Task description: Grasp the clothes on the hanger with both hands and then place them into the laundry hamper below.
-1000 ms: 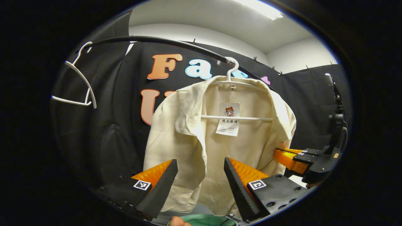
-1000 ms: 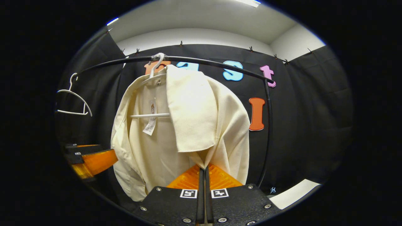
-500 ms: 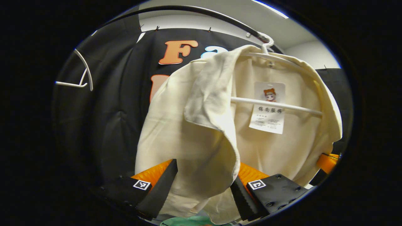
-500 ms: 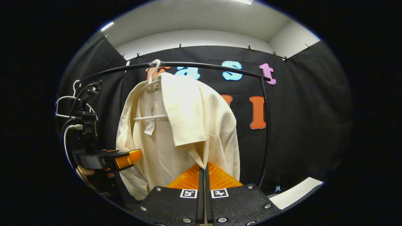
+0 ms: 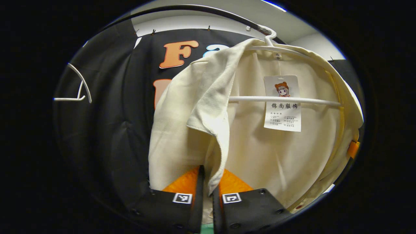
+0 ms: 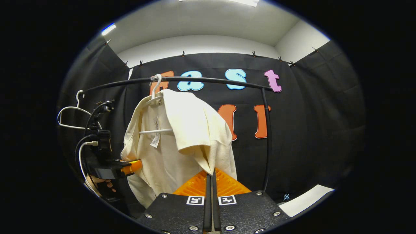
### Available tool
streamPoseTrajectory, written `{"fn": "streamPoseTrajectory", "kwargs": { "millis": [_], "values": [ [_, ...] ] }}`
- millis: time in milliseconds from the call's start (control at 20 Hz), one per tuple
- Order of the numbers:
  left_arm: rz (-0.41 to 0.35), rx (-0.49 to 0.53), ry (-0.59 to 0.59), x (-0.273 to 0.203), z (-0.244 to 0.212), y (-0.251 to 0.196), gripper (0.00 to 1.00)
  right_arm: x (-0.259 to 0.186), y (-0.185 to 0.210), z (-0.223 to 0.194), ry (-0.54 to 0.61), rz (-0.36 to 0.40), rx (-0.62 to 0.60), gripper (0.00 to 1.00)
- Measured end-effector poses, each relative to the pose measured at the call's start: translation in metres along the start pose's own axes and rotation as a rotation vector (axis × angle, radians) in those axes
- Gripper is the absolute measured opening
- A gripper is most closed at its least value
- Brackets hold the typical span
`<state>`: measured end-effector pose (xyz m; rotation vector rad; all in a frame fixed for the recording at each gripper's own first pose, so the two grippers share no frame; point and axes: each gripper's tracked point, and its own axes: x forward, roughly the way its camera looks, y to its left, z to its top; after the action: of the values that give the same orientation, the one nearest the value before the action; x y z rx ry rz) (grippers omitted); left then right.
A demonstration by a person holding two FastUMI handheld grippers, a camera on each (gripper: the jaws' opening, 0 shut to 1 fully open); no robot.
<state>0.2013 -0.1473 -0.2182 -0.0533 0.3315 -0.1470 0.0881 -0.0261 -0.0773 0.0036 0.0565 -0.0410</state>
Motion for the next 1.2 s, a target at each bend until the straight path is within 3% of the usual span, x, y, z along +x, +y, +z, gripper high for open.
{"fn": "streamPoseTrajectory", "kwargs": {
  "millis": [50, 150, 500, 800, 950, 1100, 1200],
  "values": [
    [-0.013, 0.002, 0.003, -0.002, 0.001, -0.002, 0.12, -0.003, -0.001, 0.004, -0.006, -0.001, 0.000, 0.01],
    [-0.021, -0.008, 0.001, -0.007, 0.004, 0.003, 0.07, -0.011, -0.007, 0.016, -0.022, -0.009, 0.000, 0.01],
    [0.011, 0.071, -0.096, -0.044, 0.045, 0.037, 0.07, -0.025, -0.043, 0.069, -0.108, -0.085, 0.029, 0.00],
    [0.009, 0.123, -0.171, -0.074, 0.081, 0.059, 0.07, -0.011, -0.071, 0.109, -0.159, -0.131, 0.038, 0.00],
    [0.098, 0.177, -0.258, -0.087, 0.110, 0.088, 0.07, 0.001, -0.088, 0.127, -0.184, -0.144, 0.070, 0.00],
    [0.088, 0.139, -0.269, -0.094, 0.120, 0.088, 0.07, 0.014, -0.105, 0.132, -0.190, -0.145, 0.093, 0.00],
    [0.125, 0.147, -0.285, -0.093, 0.130, 0.101, 0.07, 0.022, -0.113, 0.126, -0.167, -0.136, 0.123, 0.00]
  ]
}}
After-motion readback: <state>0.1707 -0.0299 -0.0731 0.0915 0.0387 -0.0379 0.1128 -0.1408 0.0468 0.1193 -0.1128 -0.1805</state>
